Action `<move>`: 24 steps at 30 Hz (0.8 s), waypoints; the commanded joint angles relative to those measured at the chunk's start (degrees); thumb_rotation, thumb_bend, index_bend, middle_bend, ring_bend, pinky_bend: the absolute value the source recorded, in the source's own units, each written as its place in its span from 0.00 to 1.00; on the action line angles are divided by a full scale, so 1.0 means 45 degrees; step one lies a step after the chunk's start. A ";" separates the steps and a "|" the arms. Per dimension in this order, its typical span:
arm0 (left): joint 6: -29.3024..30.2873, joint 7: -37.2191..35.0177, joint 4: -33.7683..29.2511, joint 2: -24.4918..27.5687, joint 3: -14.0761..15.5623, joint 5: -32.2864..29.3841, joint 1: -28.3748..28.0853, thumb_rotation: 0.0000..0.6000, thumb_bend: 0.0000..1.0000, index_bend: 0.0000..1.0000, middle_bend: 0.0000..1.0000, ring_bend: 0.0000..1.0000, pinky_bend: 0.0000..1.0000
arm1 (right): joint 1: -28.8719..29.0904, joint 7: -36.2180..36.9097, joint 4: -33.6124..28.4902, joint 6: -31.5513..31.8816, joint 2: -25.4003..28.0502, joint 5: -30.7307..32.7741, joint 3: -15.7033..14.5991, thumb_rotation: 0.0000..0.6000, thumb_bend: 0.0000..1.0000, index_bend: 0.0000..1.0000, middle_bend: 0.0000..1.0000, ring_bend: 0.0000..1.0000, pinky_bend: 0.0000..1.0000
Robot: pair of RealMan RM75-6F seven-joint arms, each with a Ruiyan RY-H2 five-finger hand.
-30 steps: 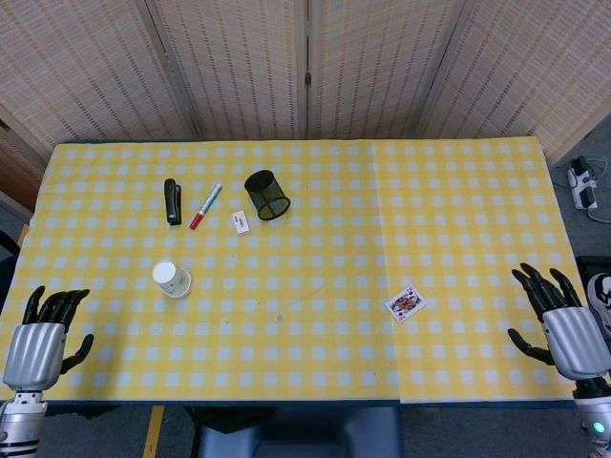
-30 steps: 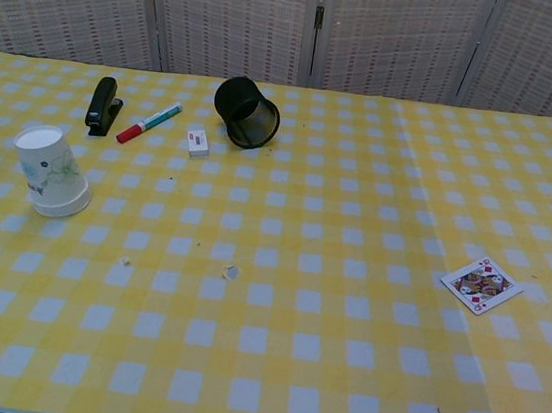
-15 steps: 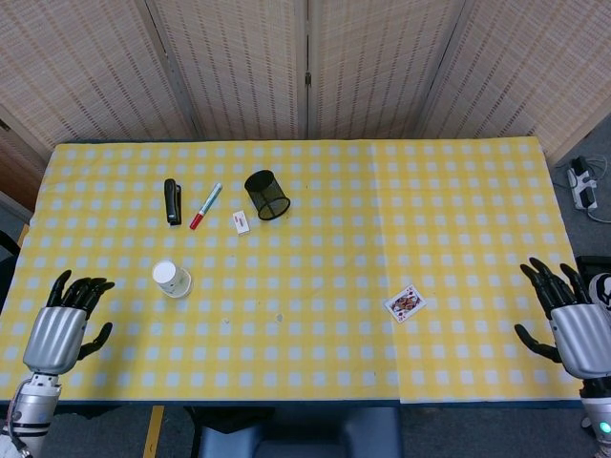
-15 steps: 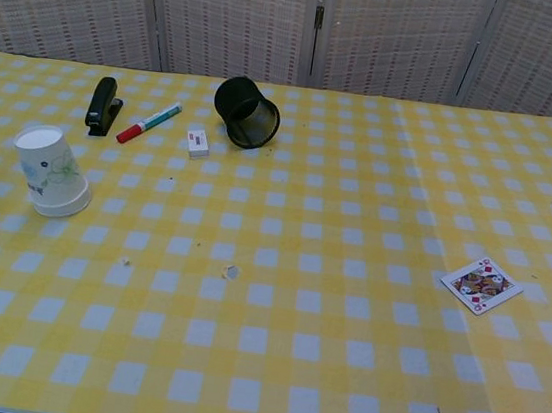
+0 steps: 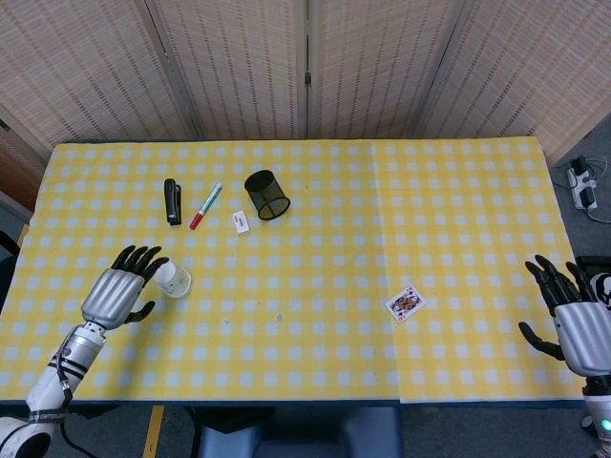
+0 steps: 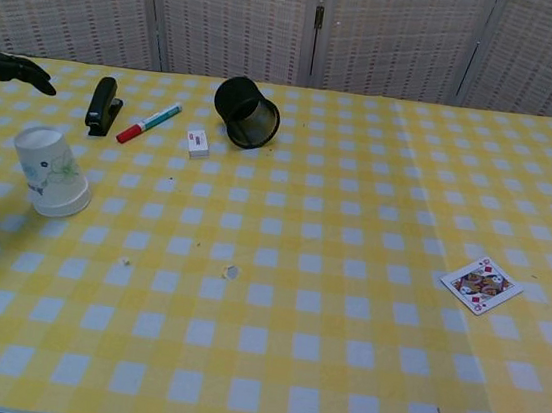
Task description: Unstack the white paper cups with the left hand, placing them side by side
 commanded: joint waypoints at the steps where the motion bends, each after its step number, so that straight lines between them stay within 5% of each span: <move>1: -0.0663 0.0063 0.0472 -0.0270 -0.0318 -0.0667 -0.0630 1.00 0.38 0.15 0.06 0.03 0.03 | -0.0001 0.0005 0.0000 -0.0025 -0.0006 0.0047 0.0008 1.00 0.31 0.07 0.07 0.18 0.06; 9: -0.2031 -0.0159 0.0742 -0.0303 -0.0339 -0.1774 -0.1408 1.00 0.38 0.21 0.06 0.02 0.03 | 0.0020 0.0046 0.0091 -0.0120 -0.0077 0.0172 0.0027 1.00 0.31 0.07 0.07 0.18 0.06; 24: -0.2535 -0.0411 0.1234 -0.0363 -0.0164 -0.2907 -0.1880 1.00 0.40 0.26 0.06 0.03 0.04 | 0.0167 0.0081 0.0246 -0.0394 -0.0218 0.0319 0.0075 1.00 0.31 0.07 0.07 0.18 0.06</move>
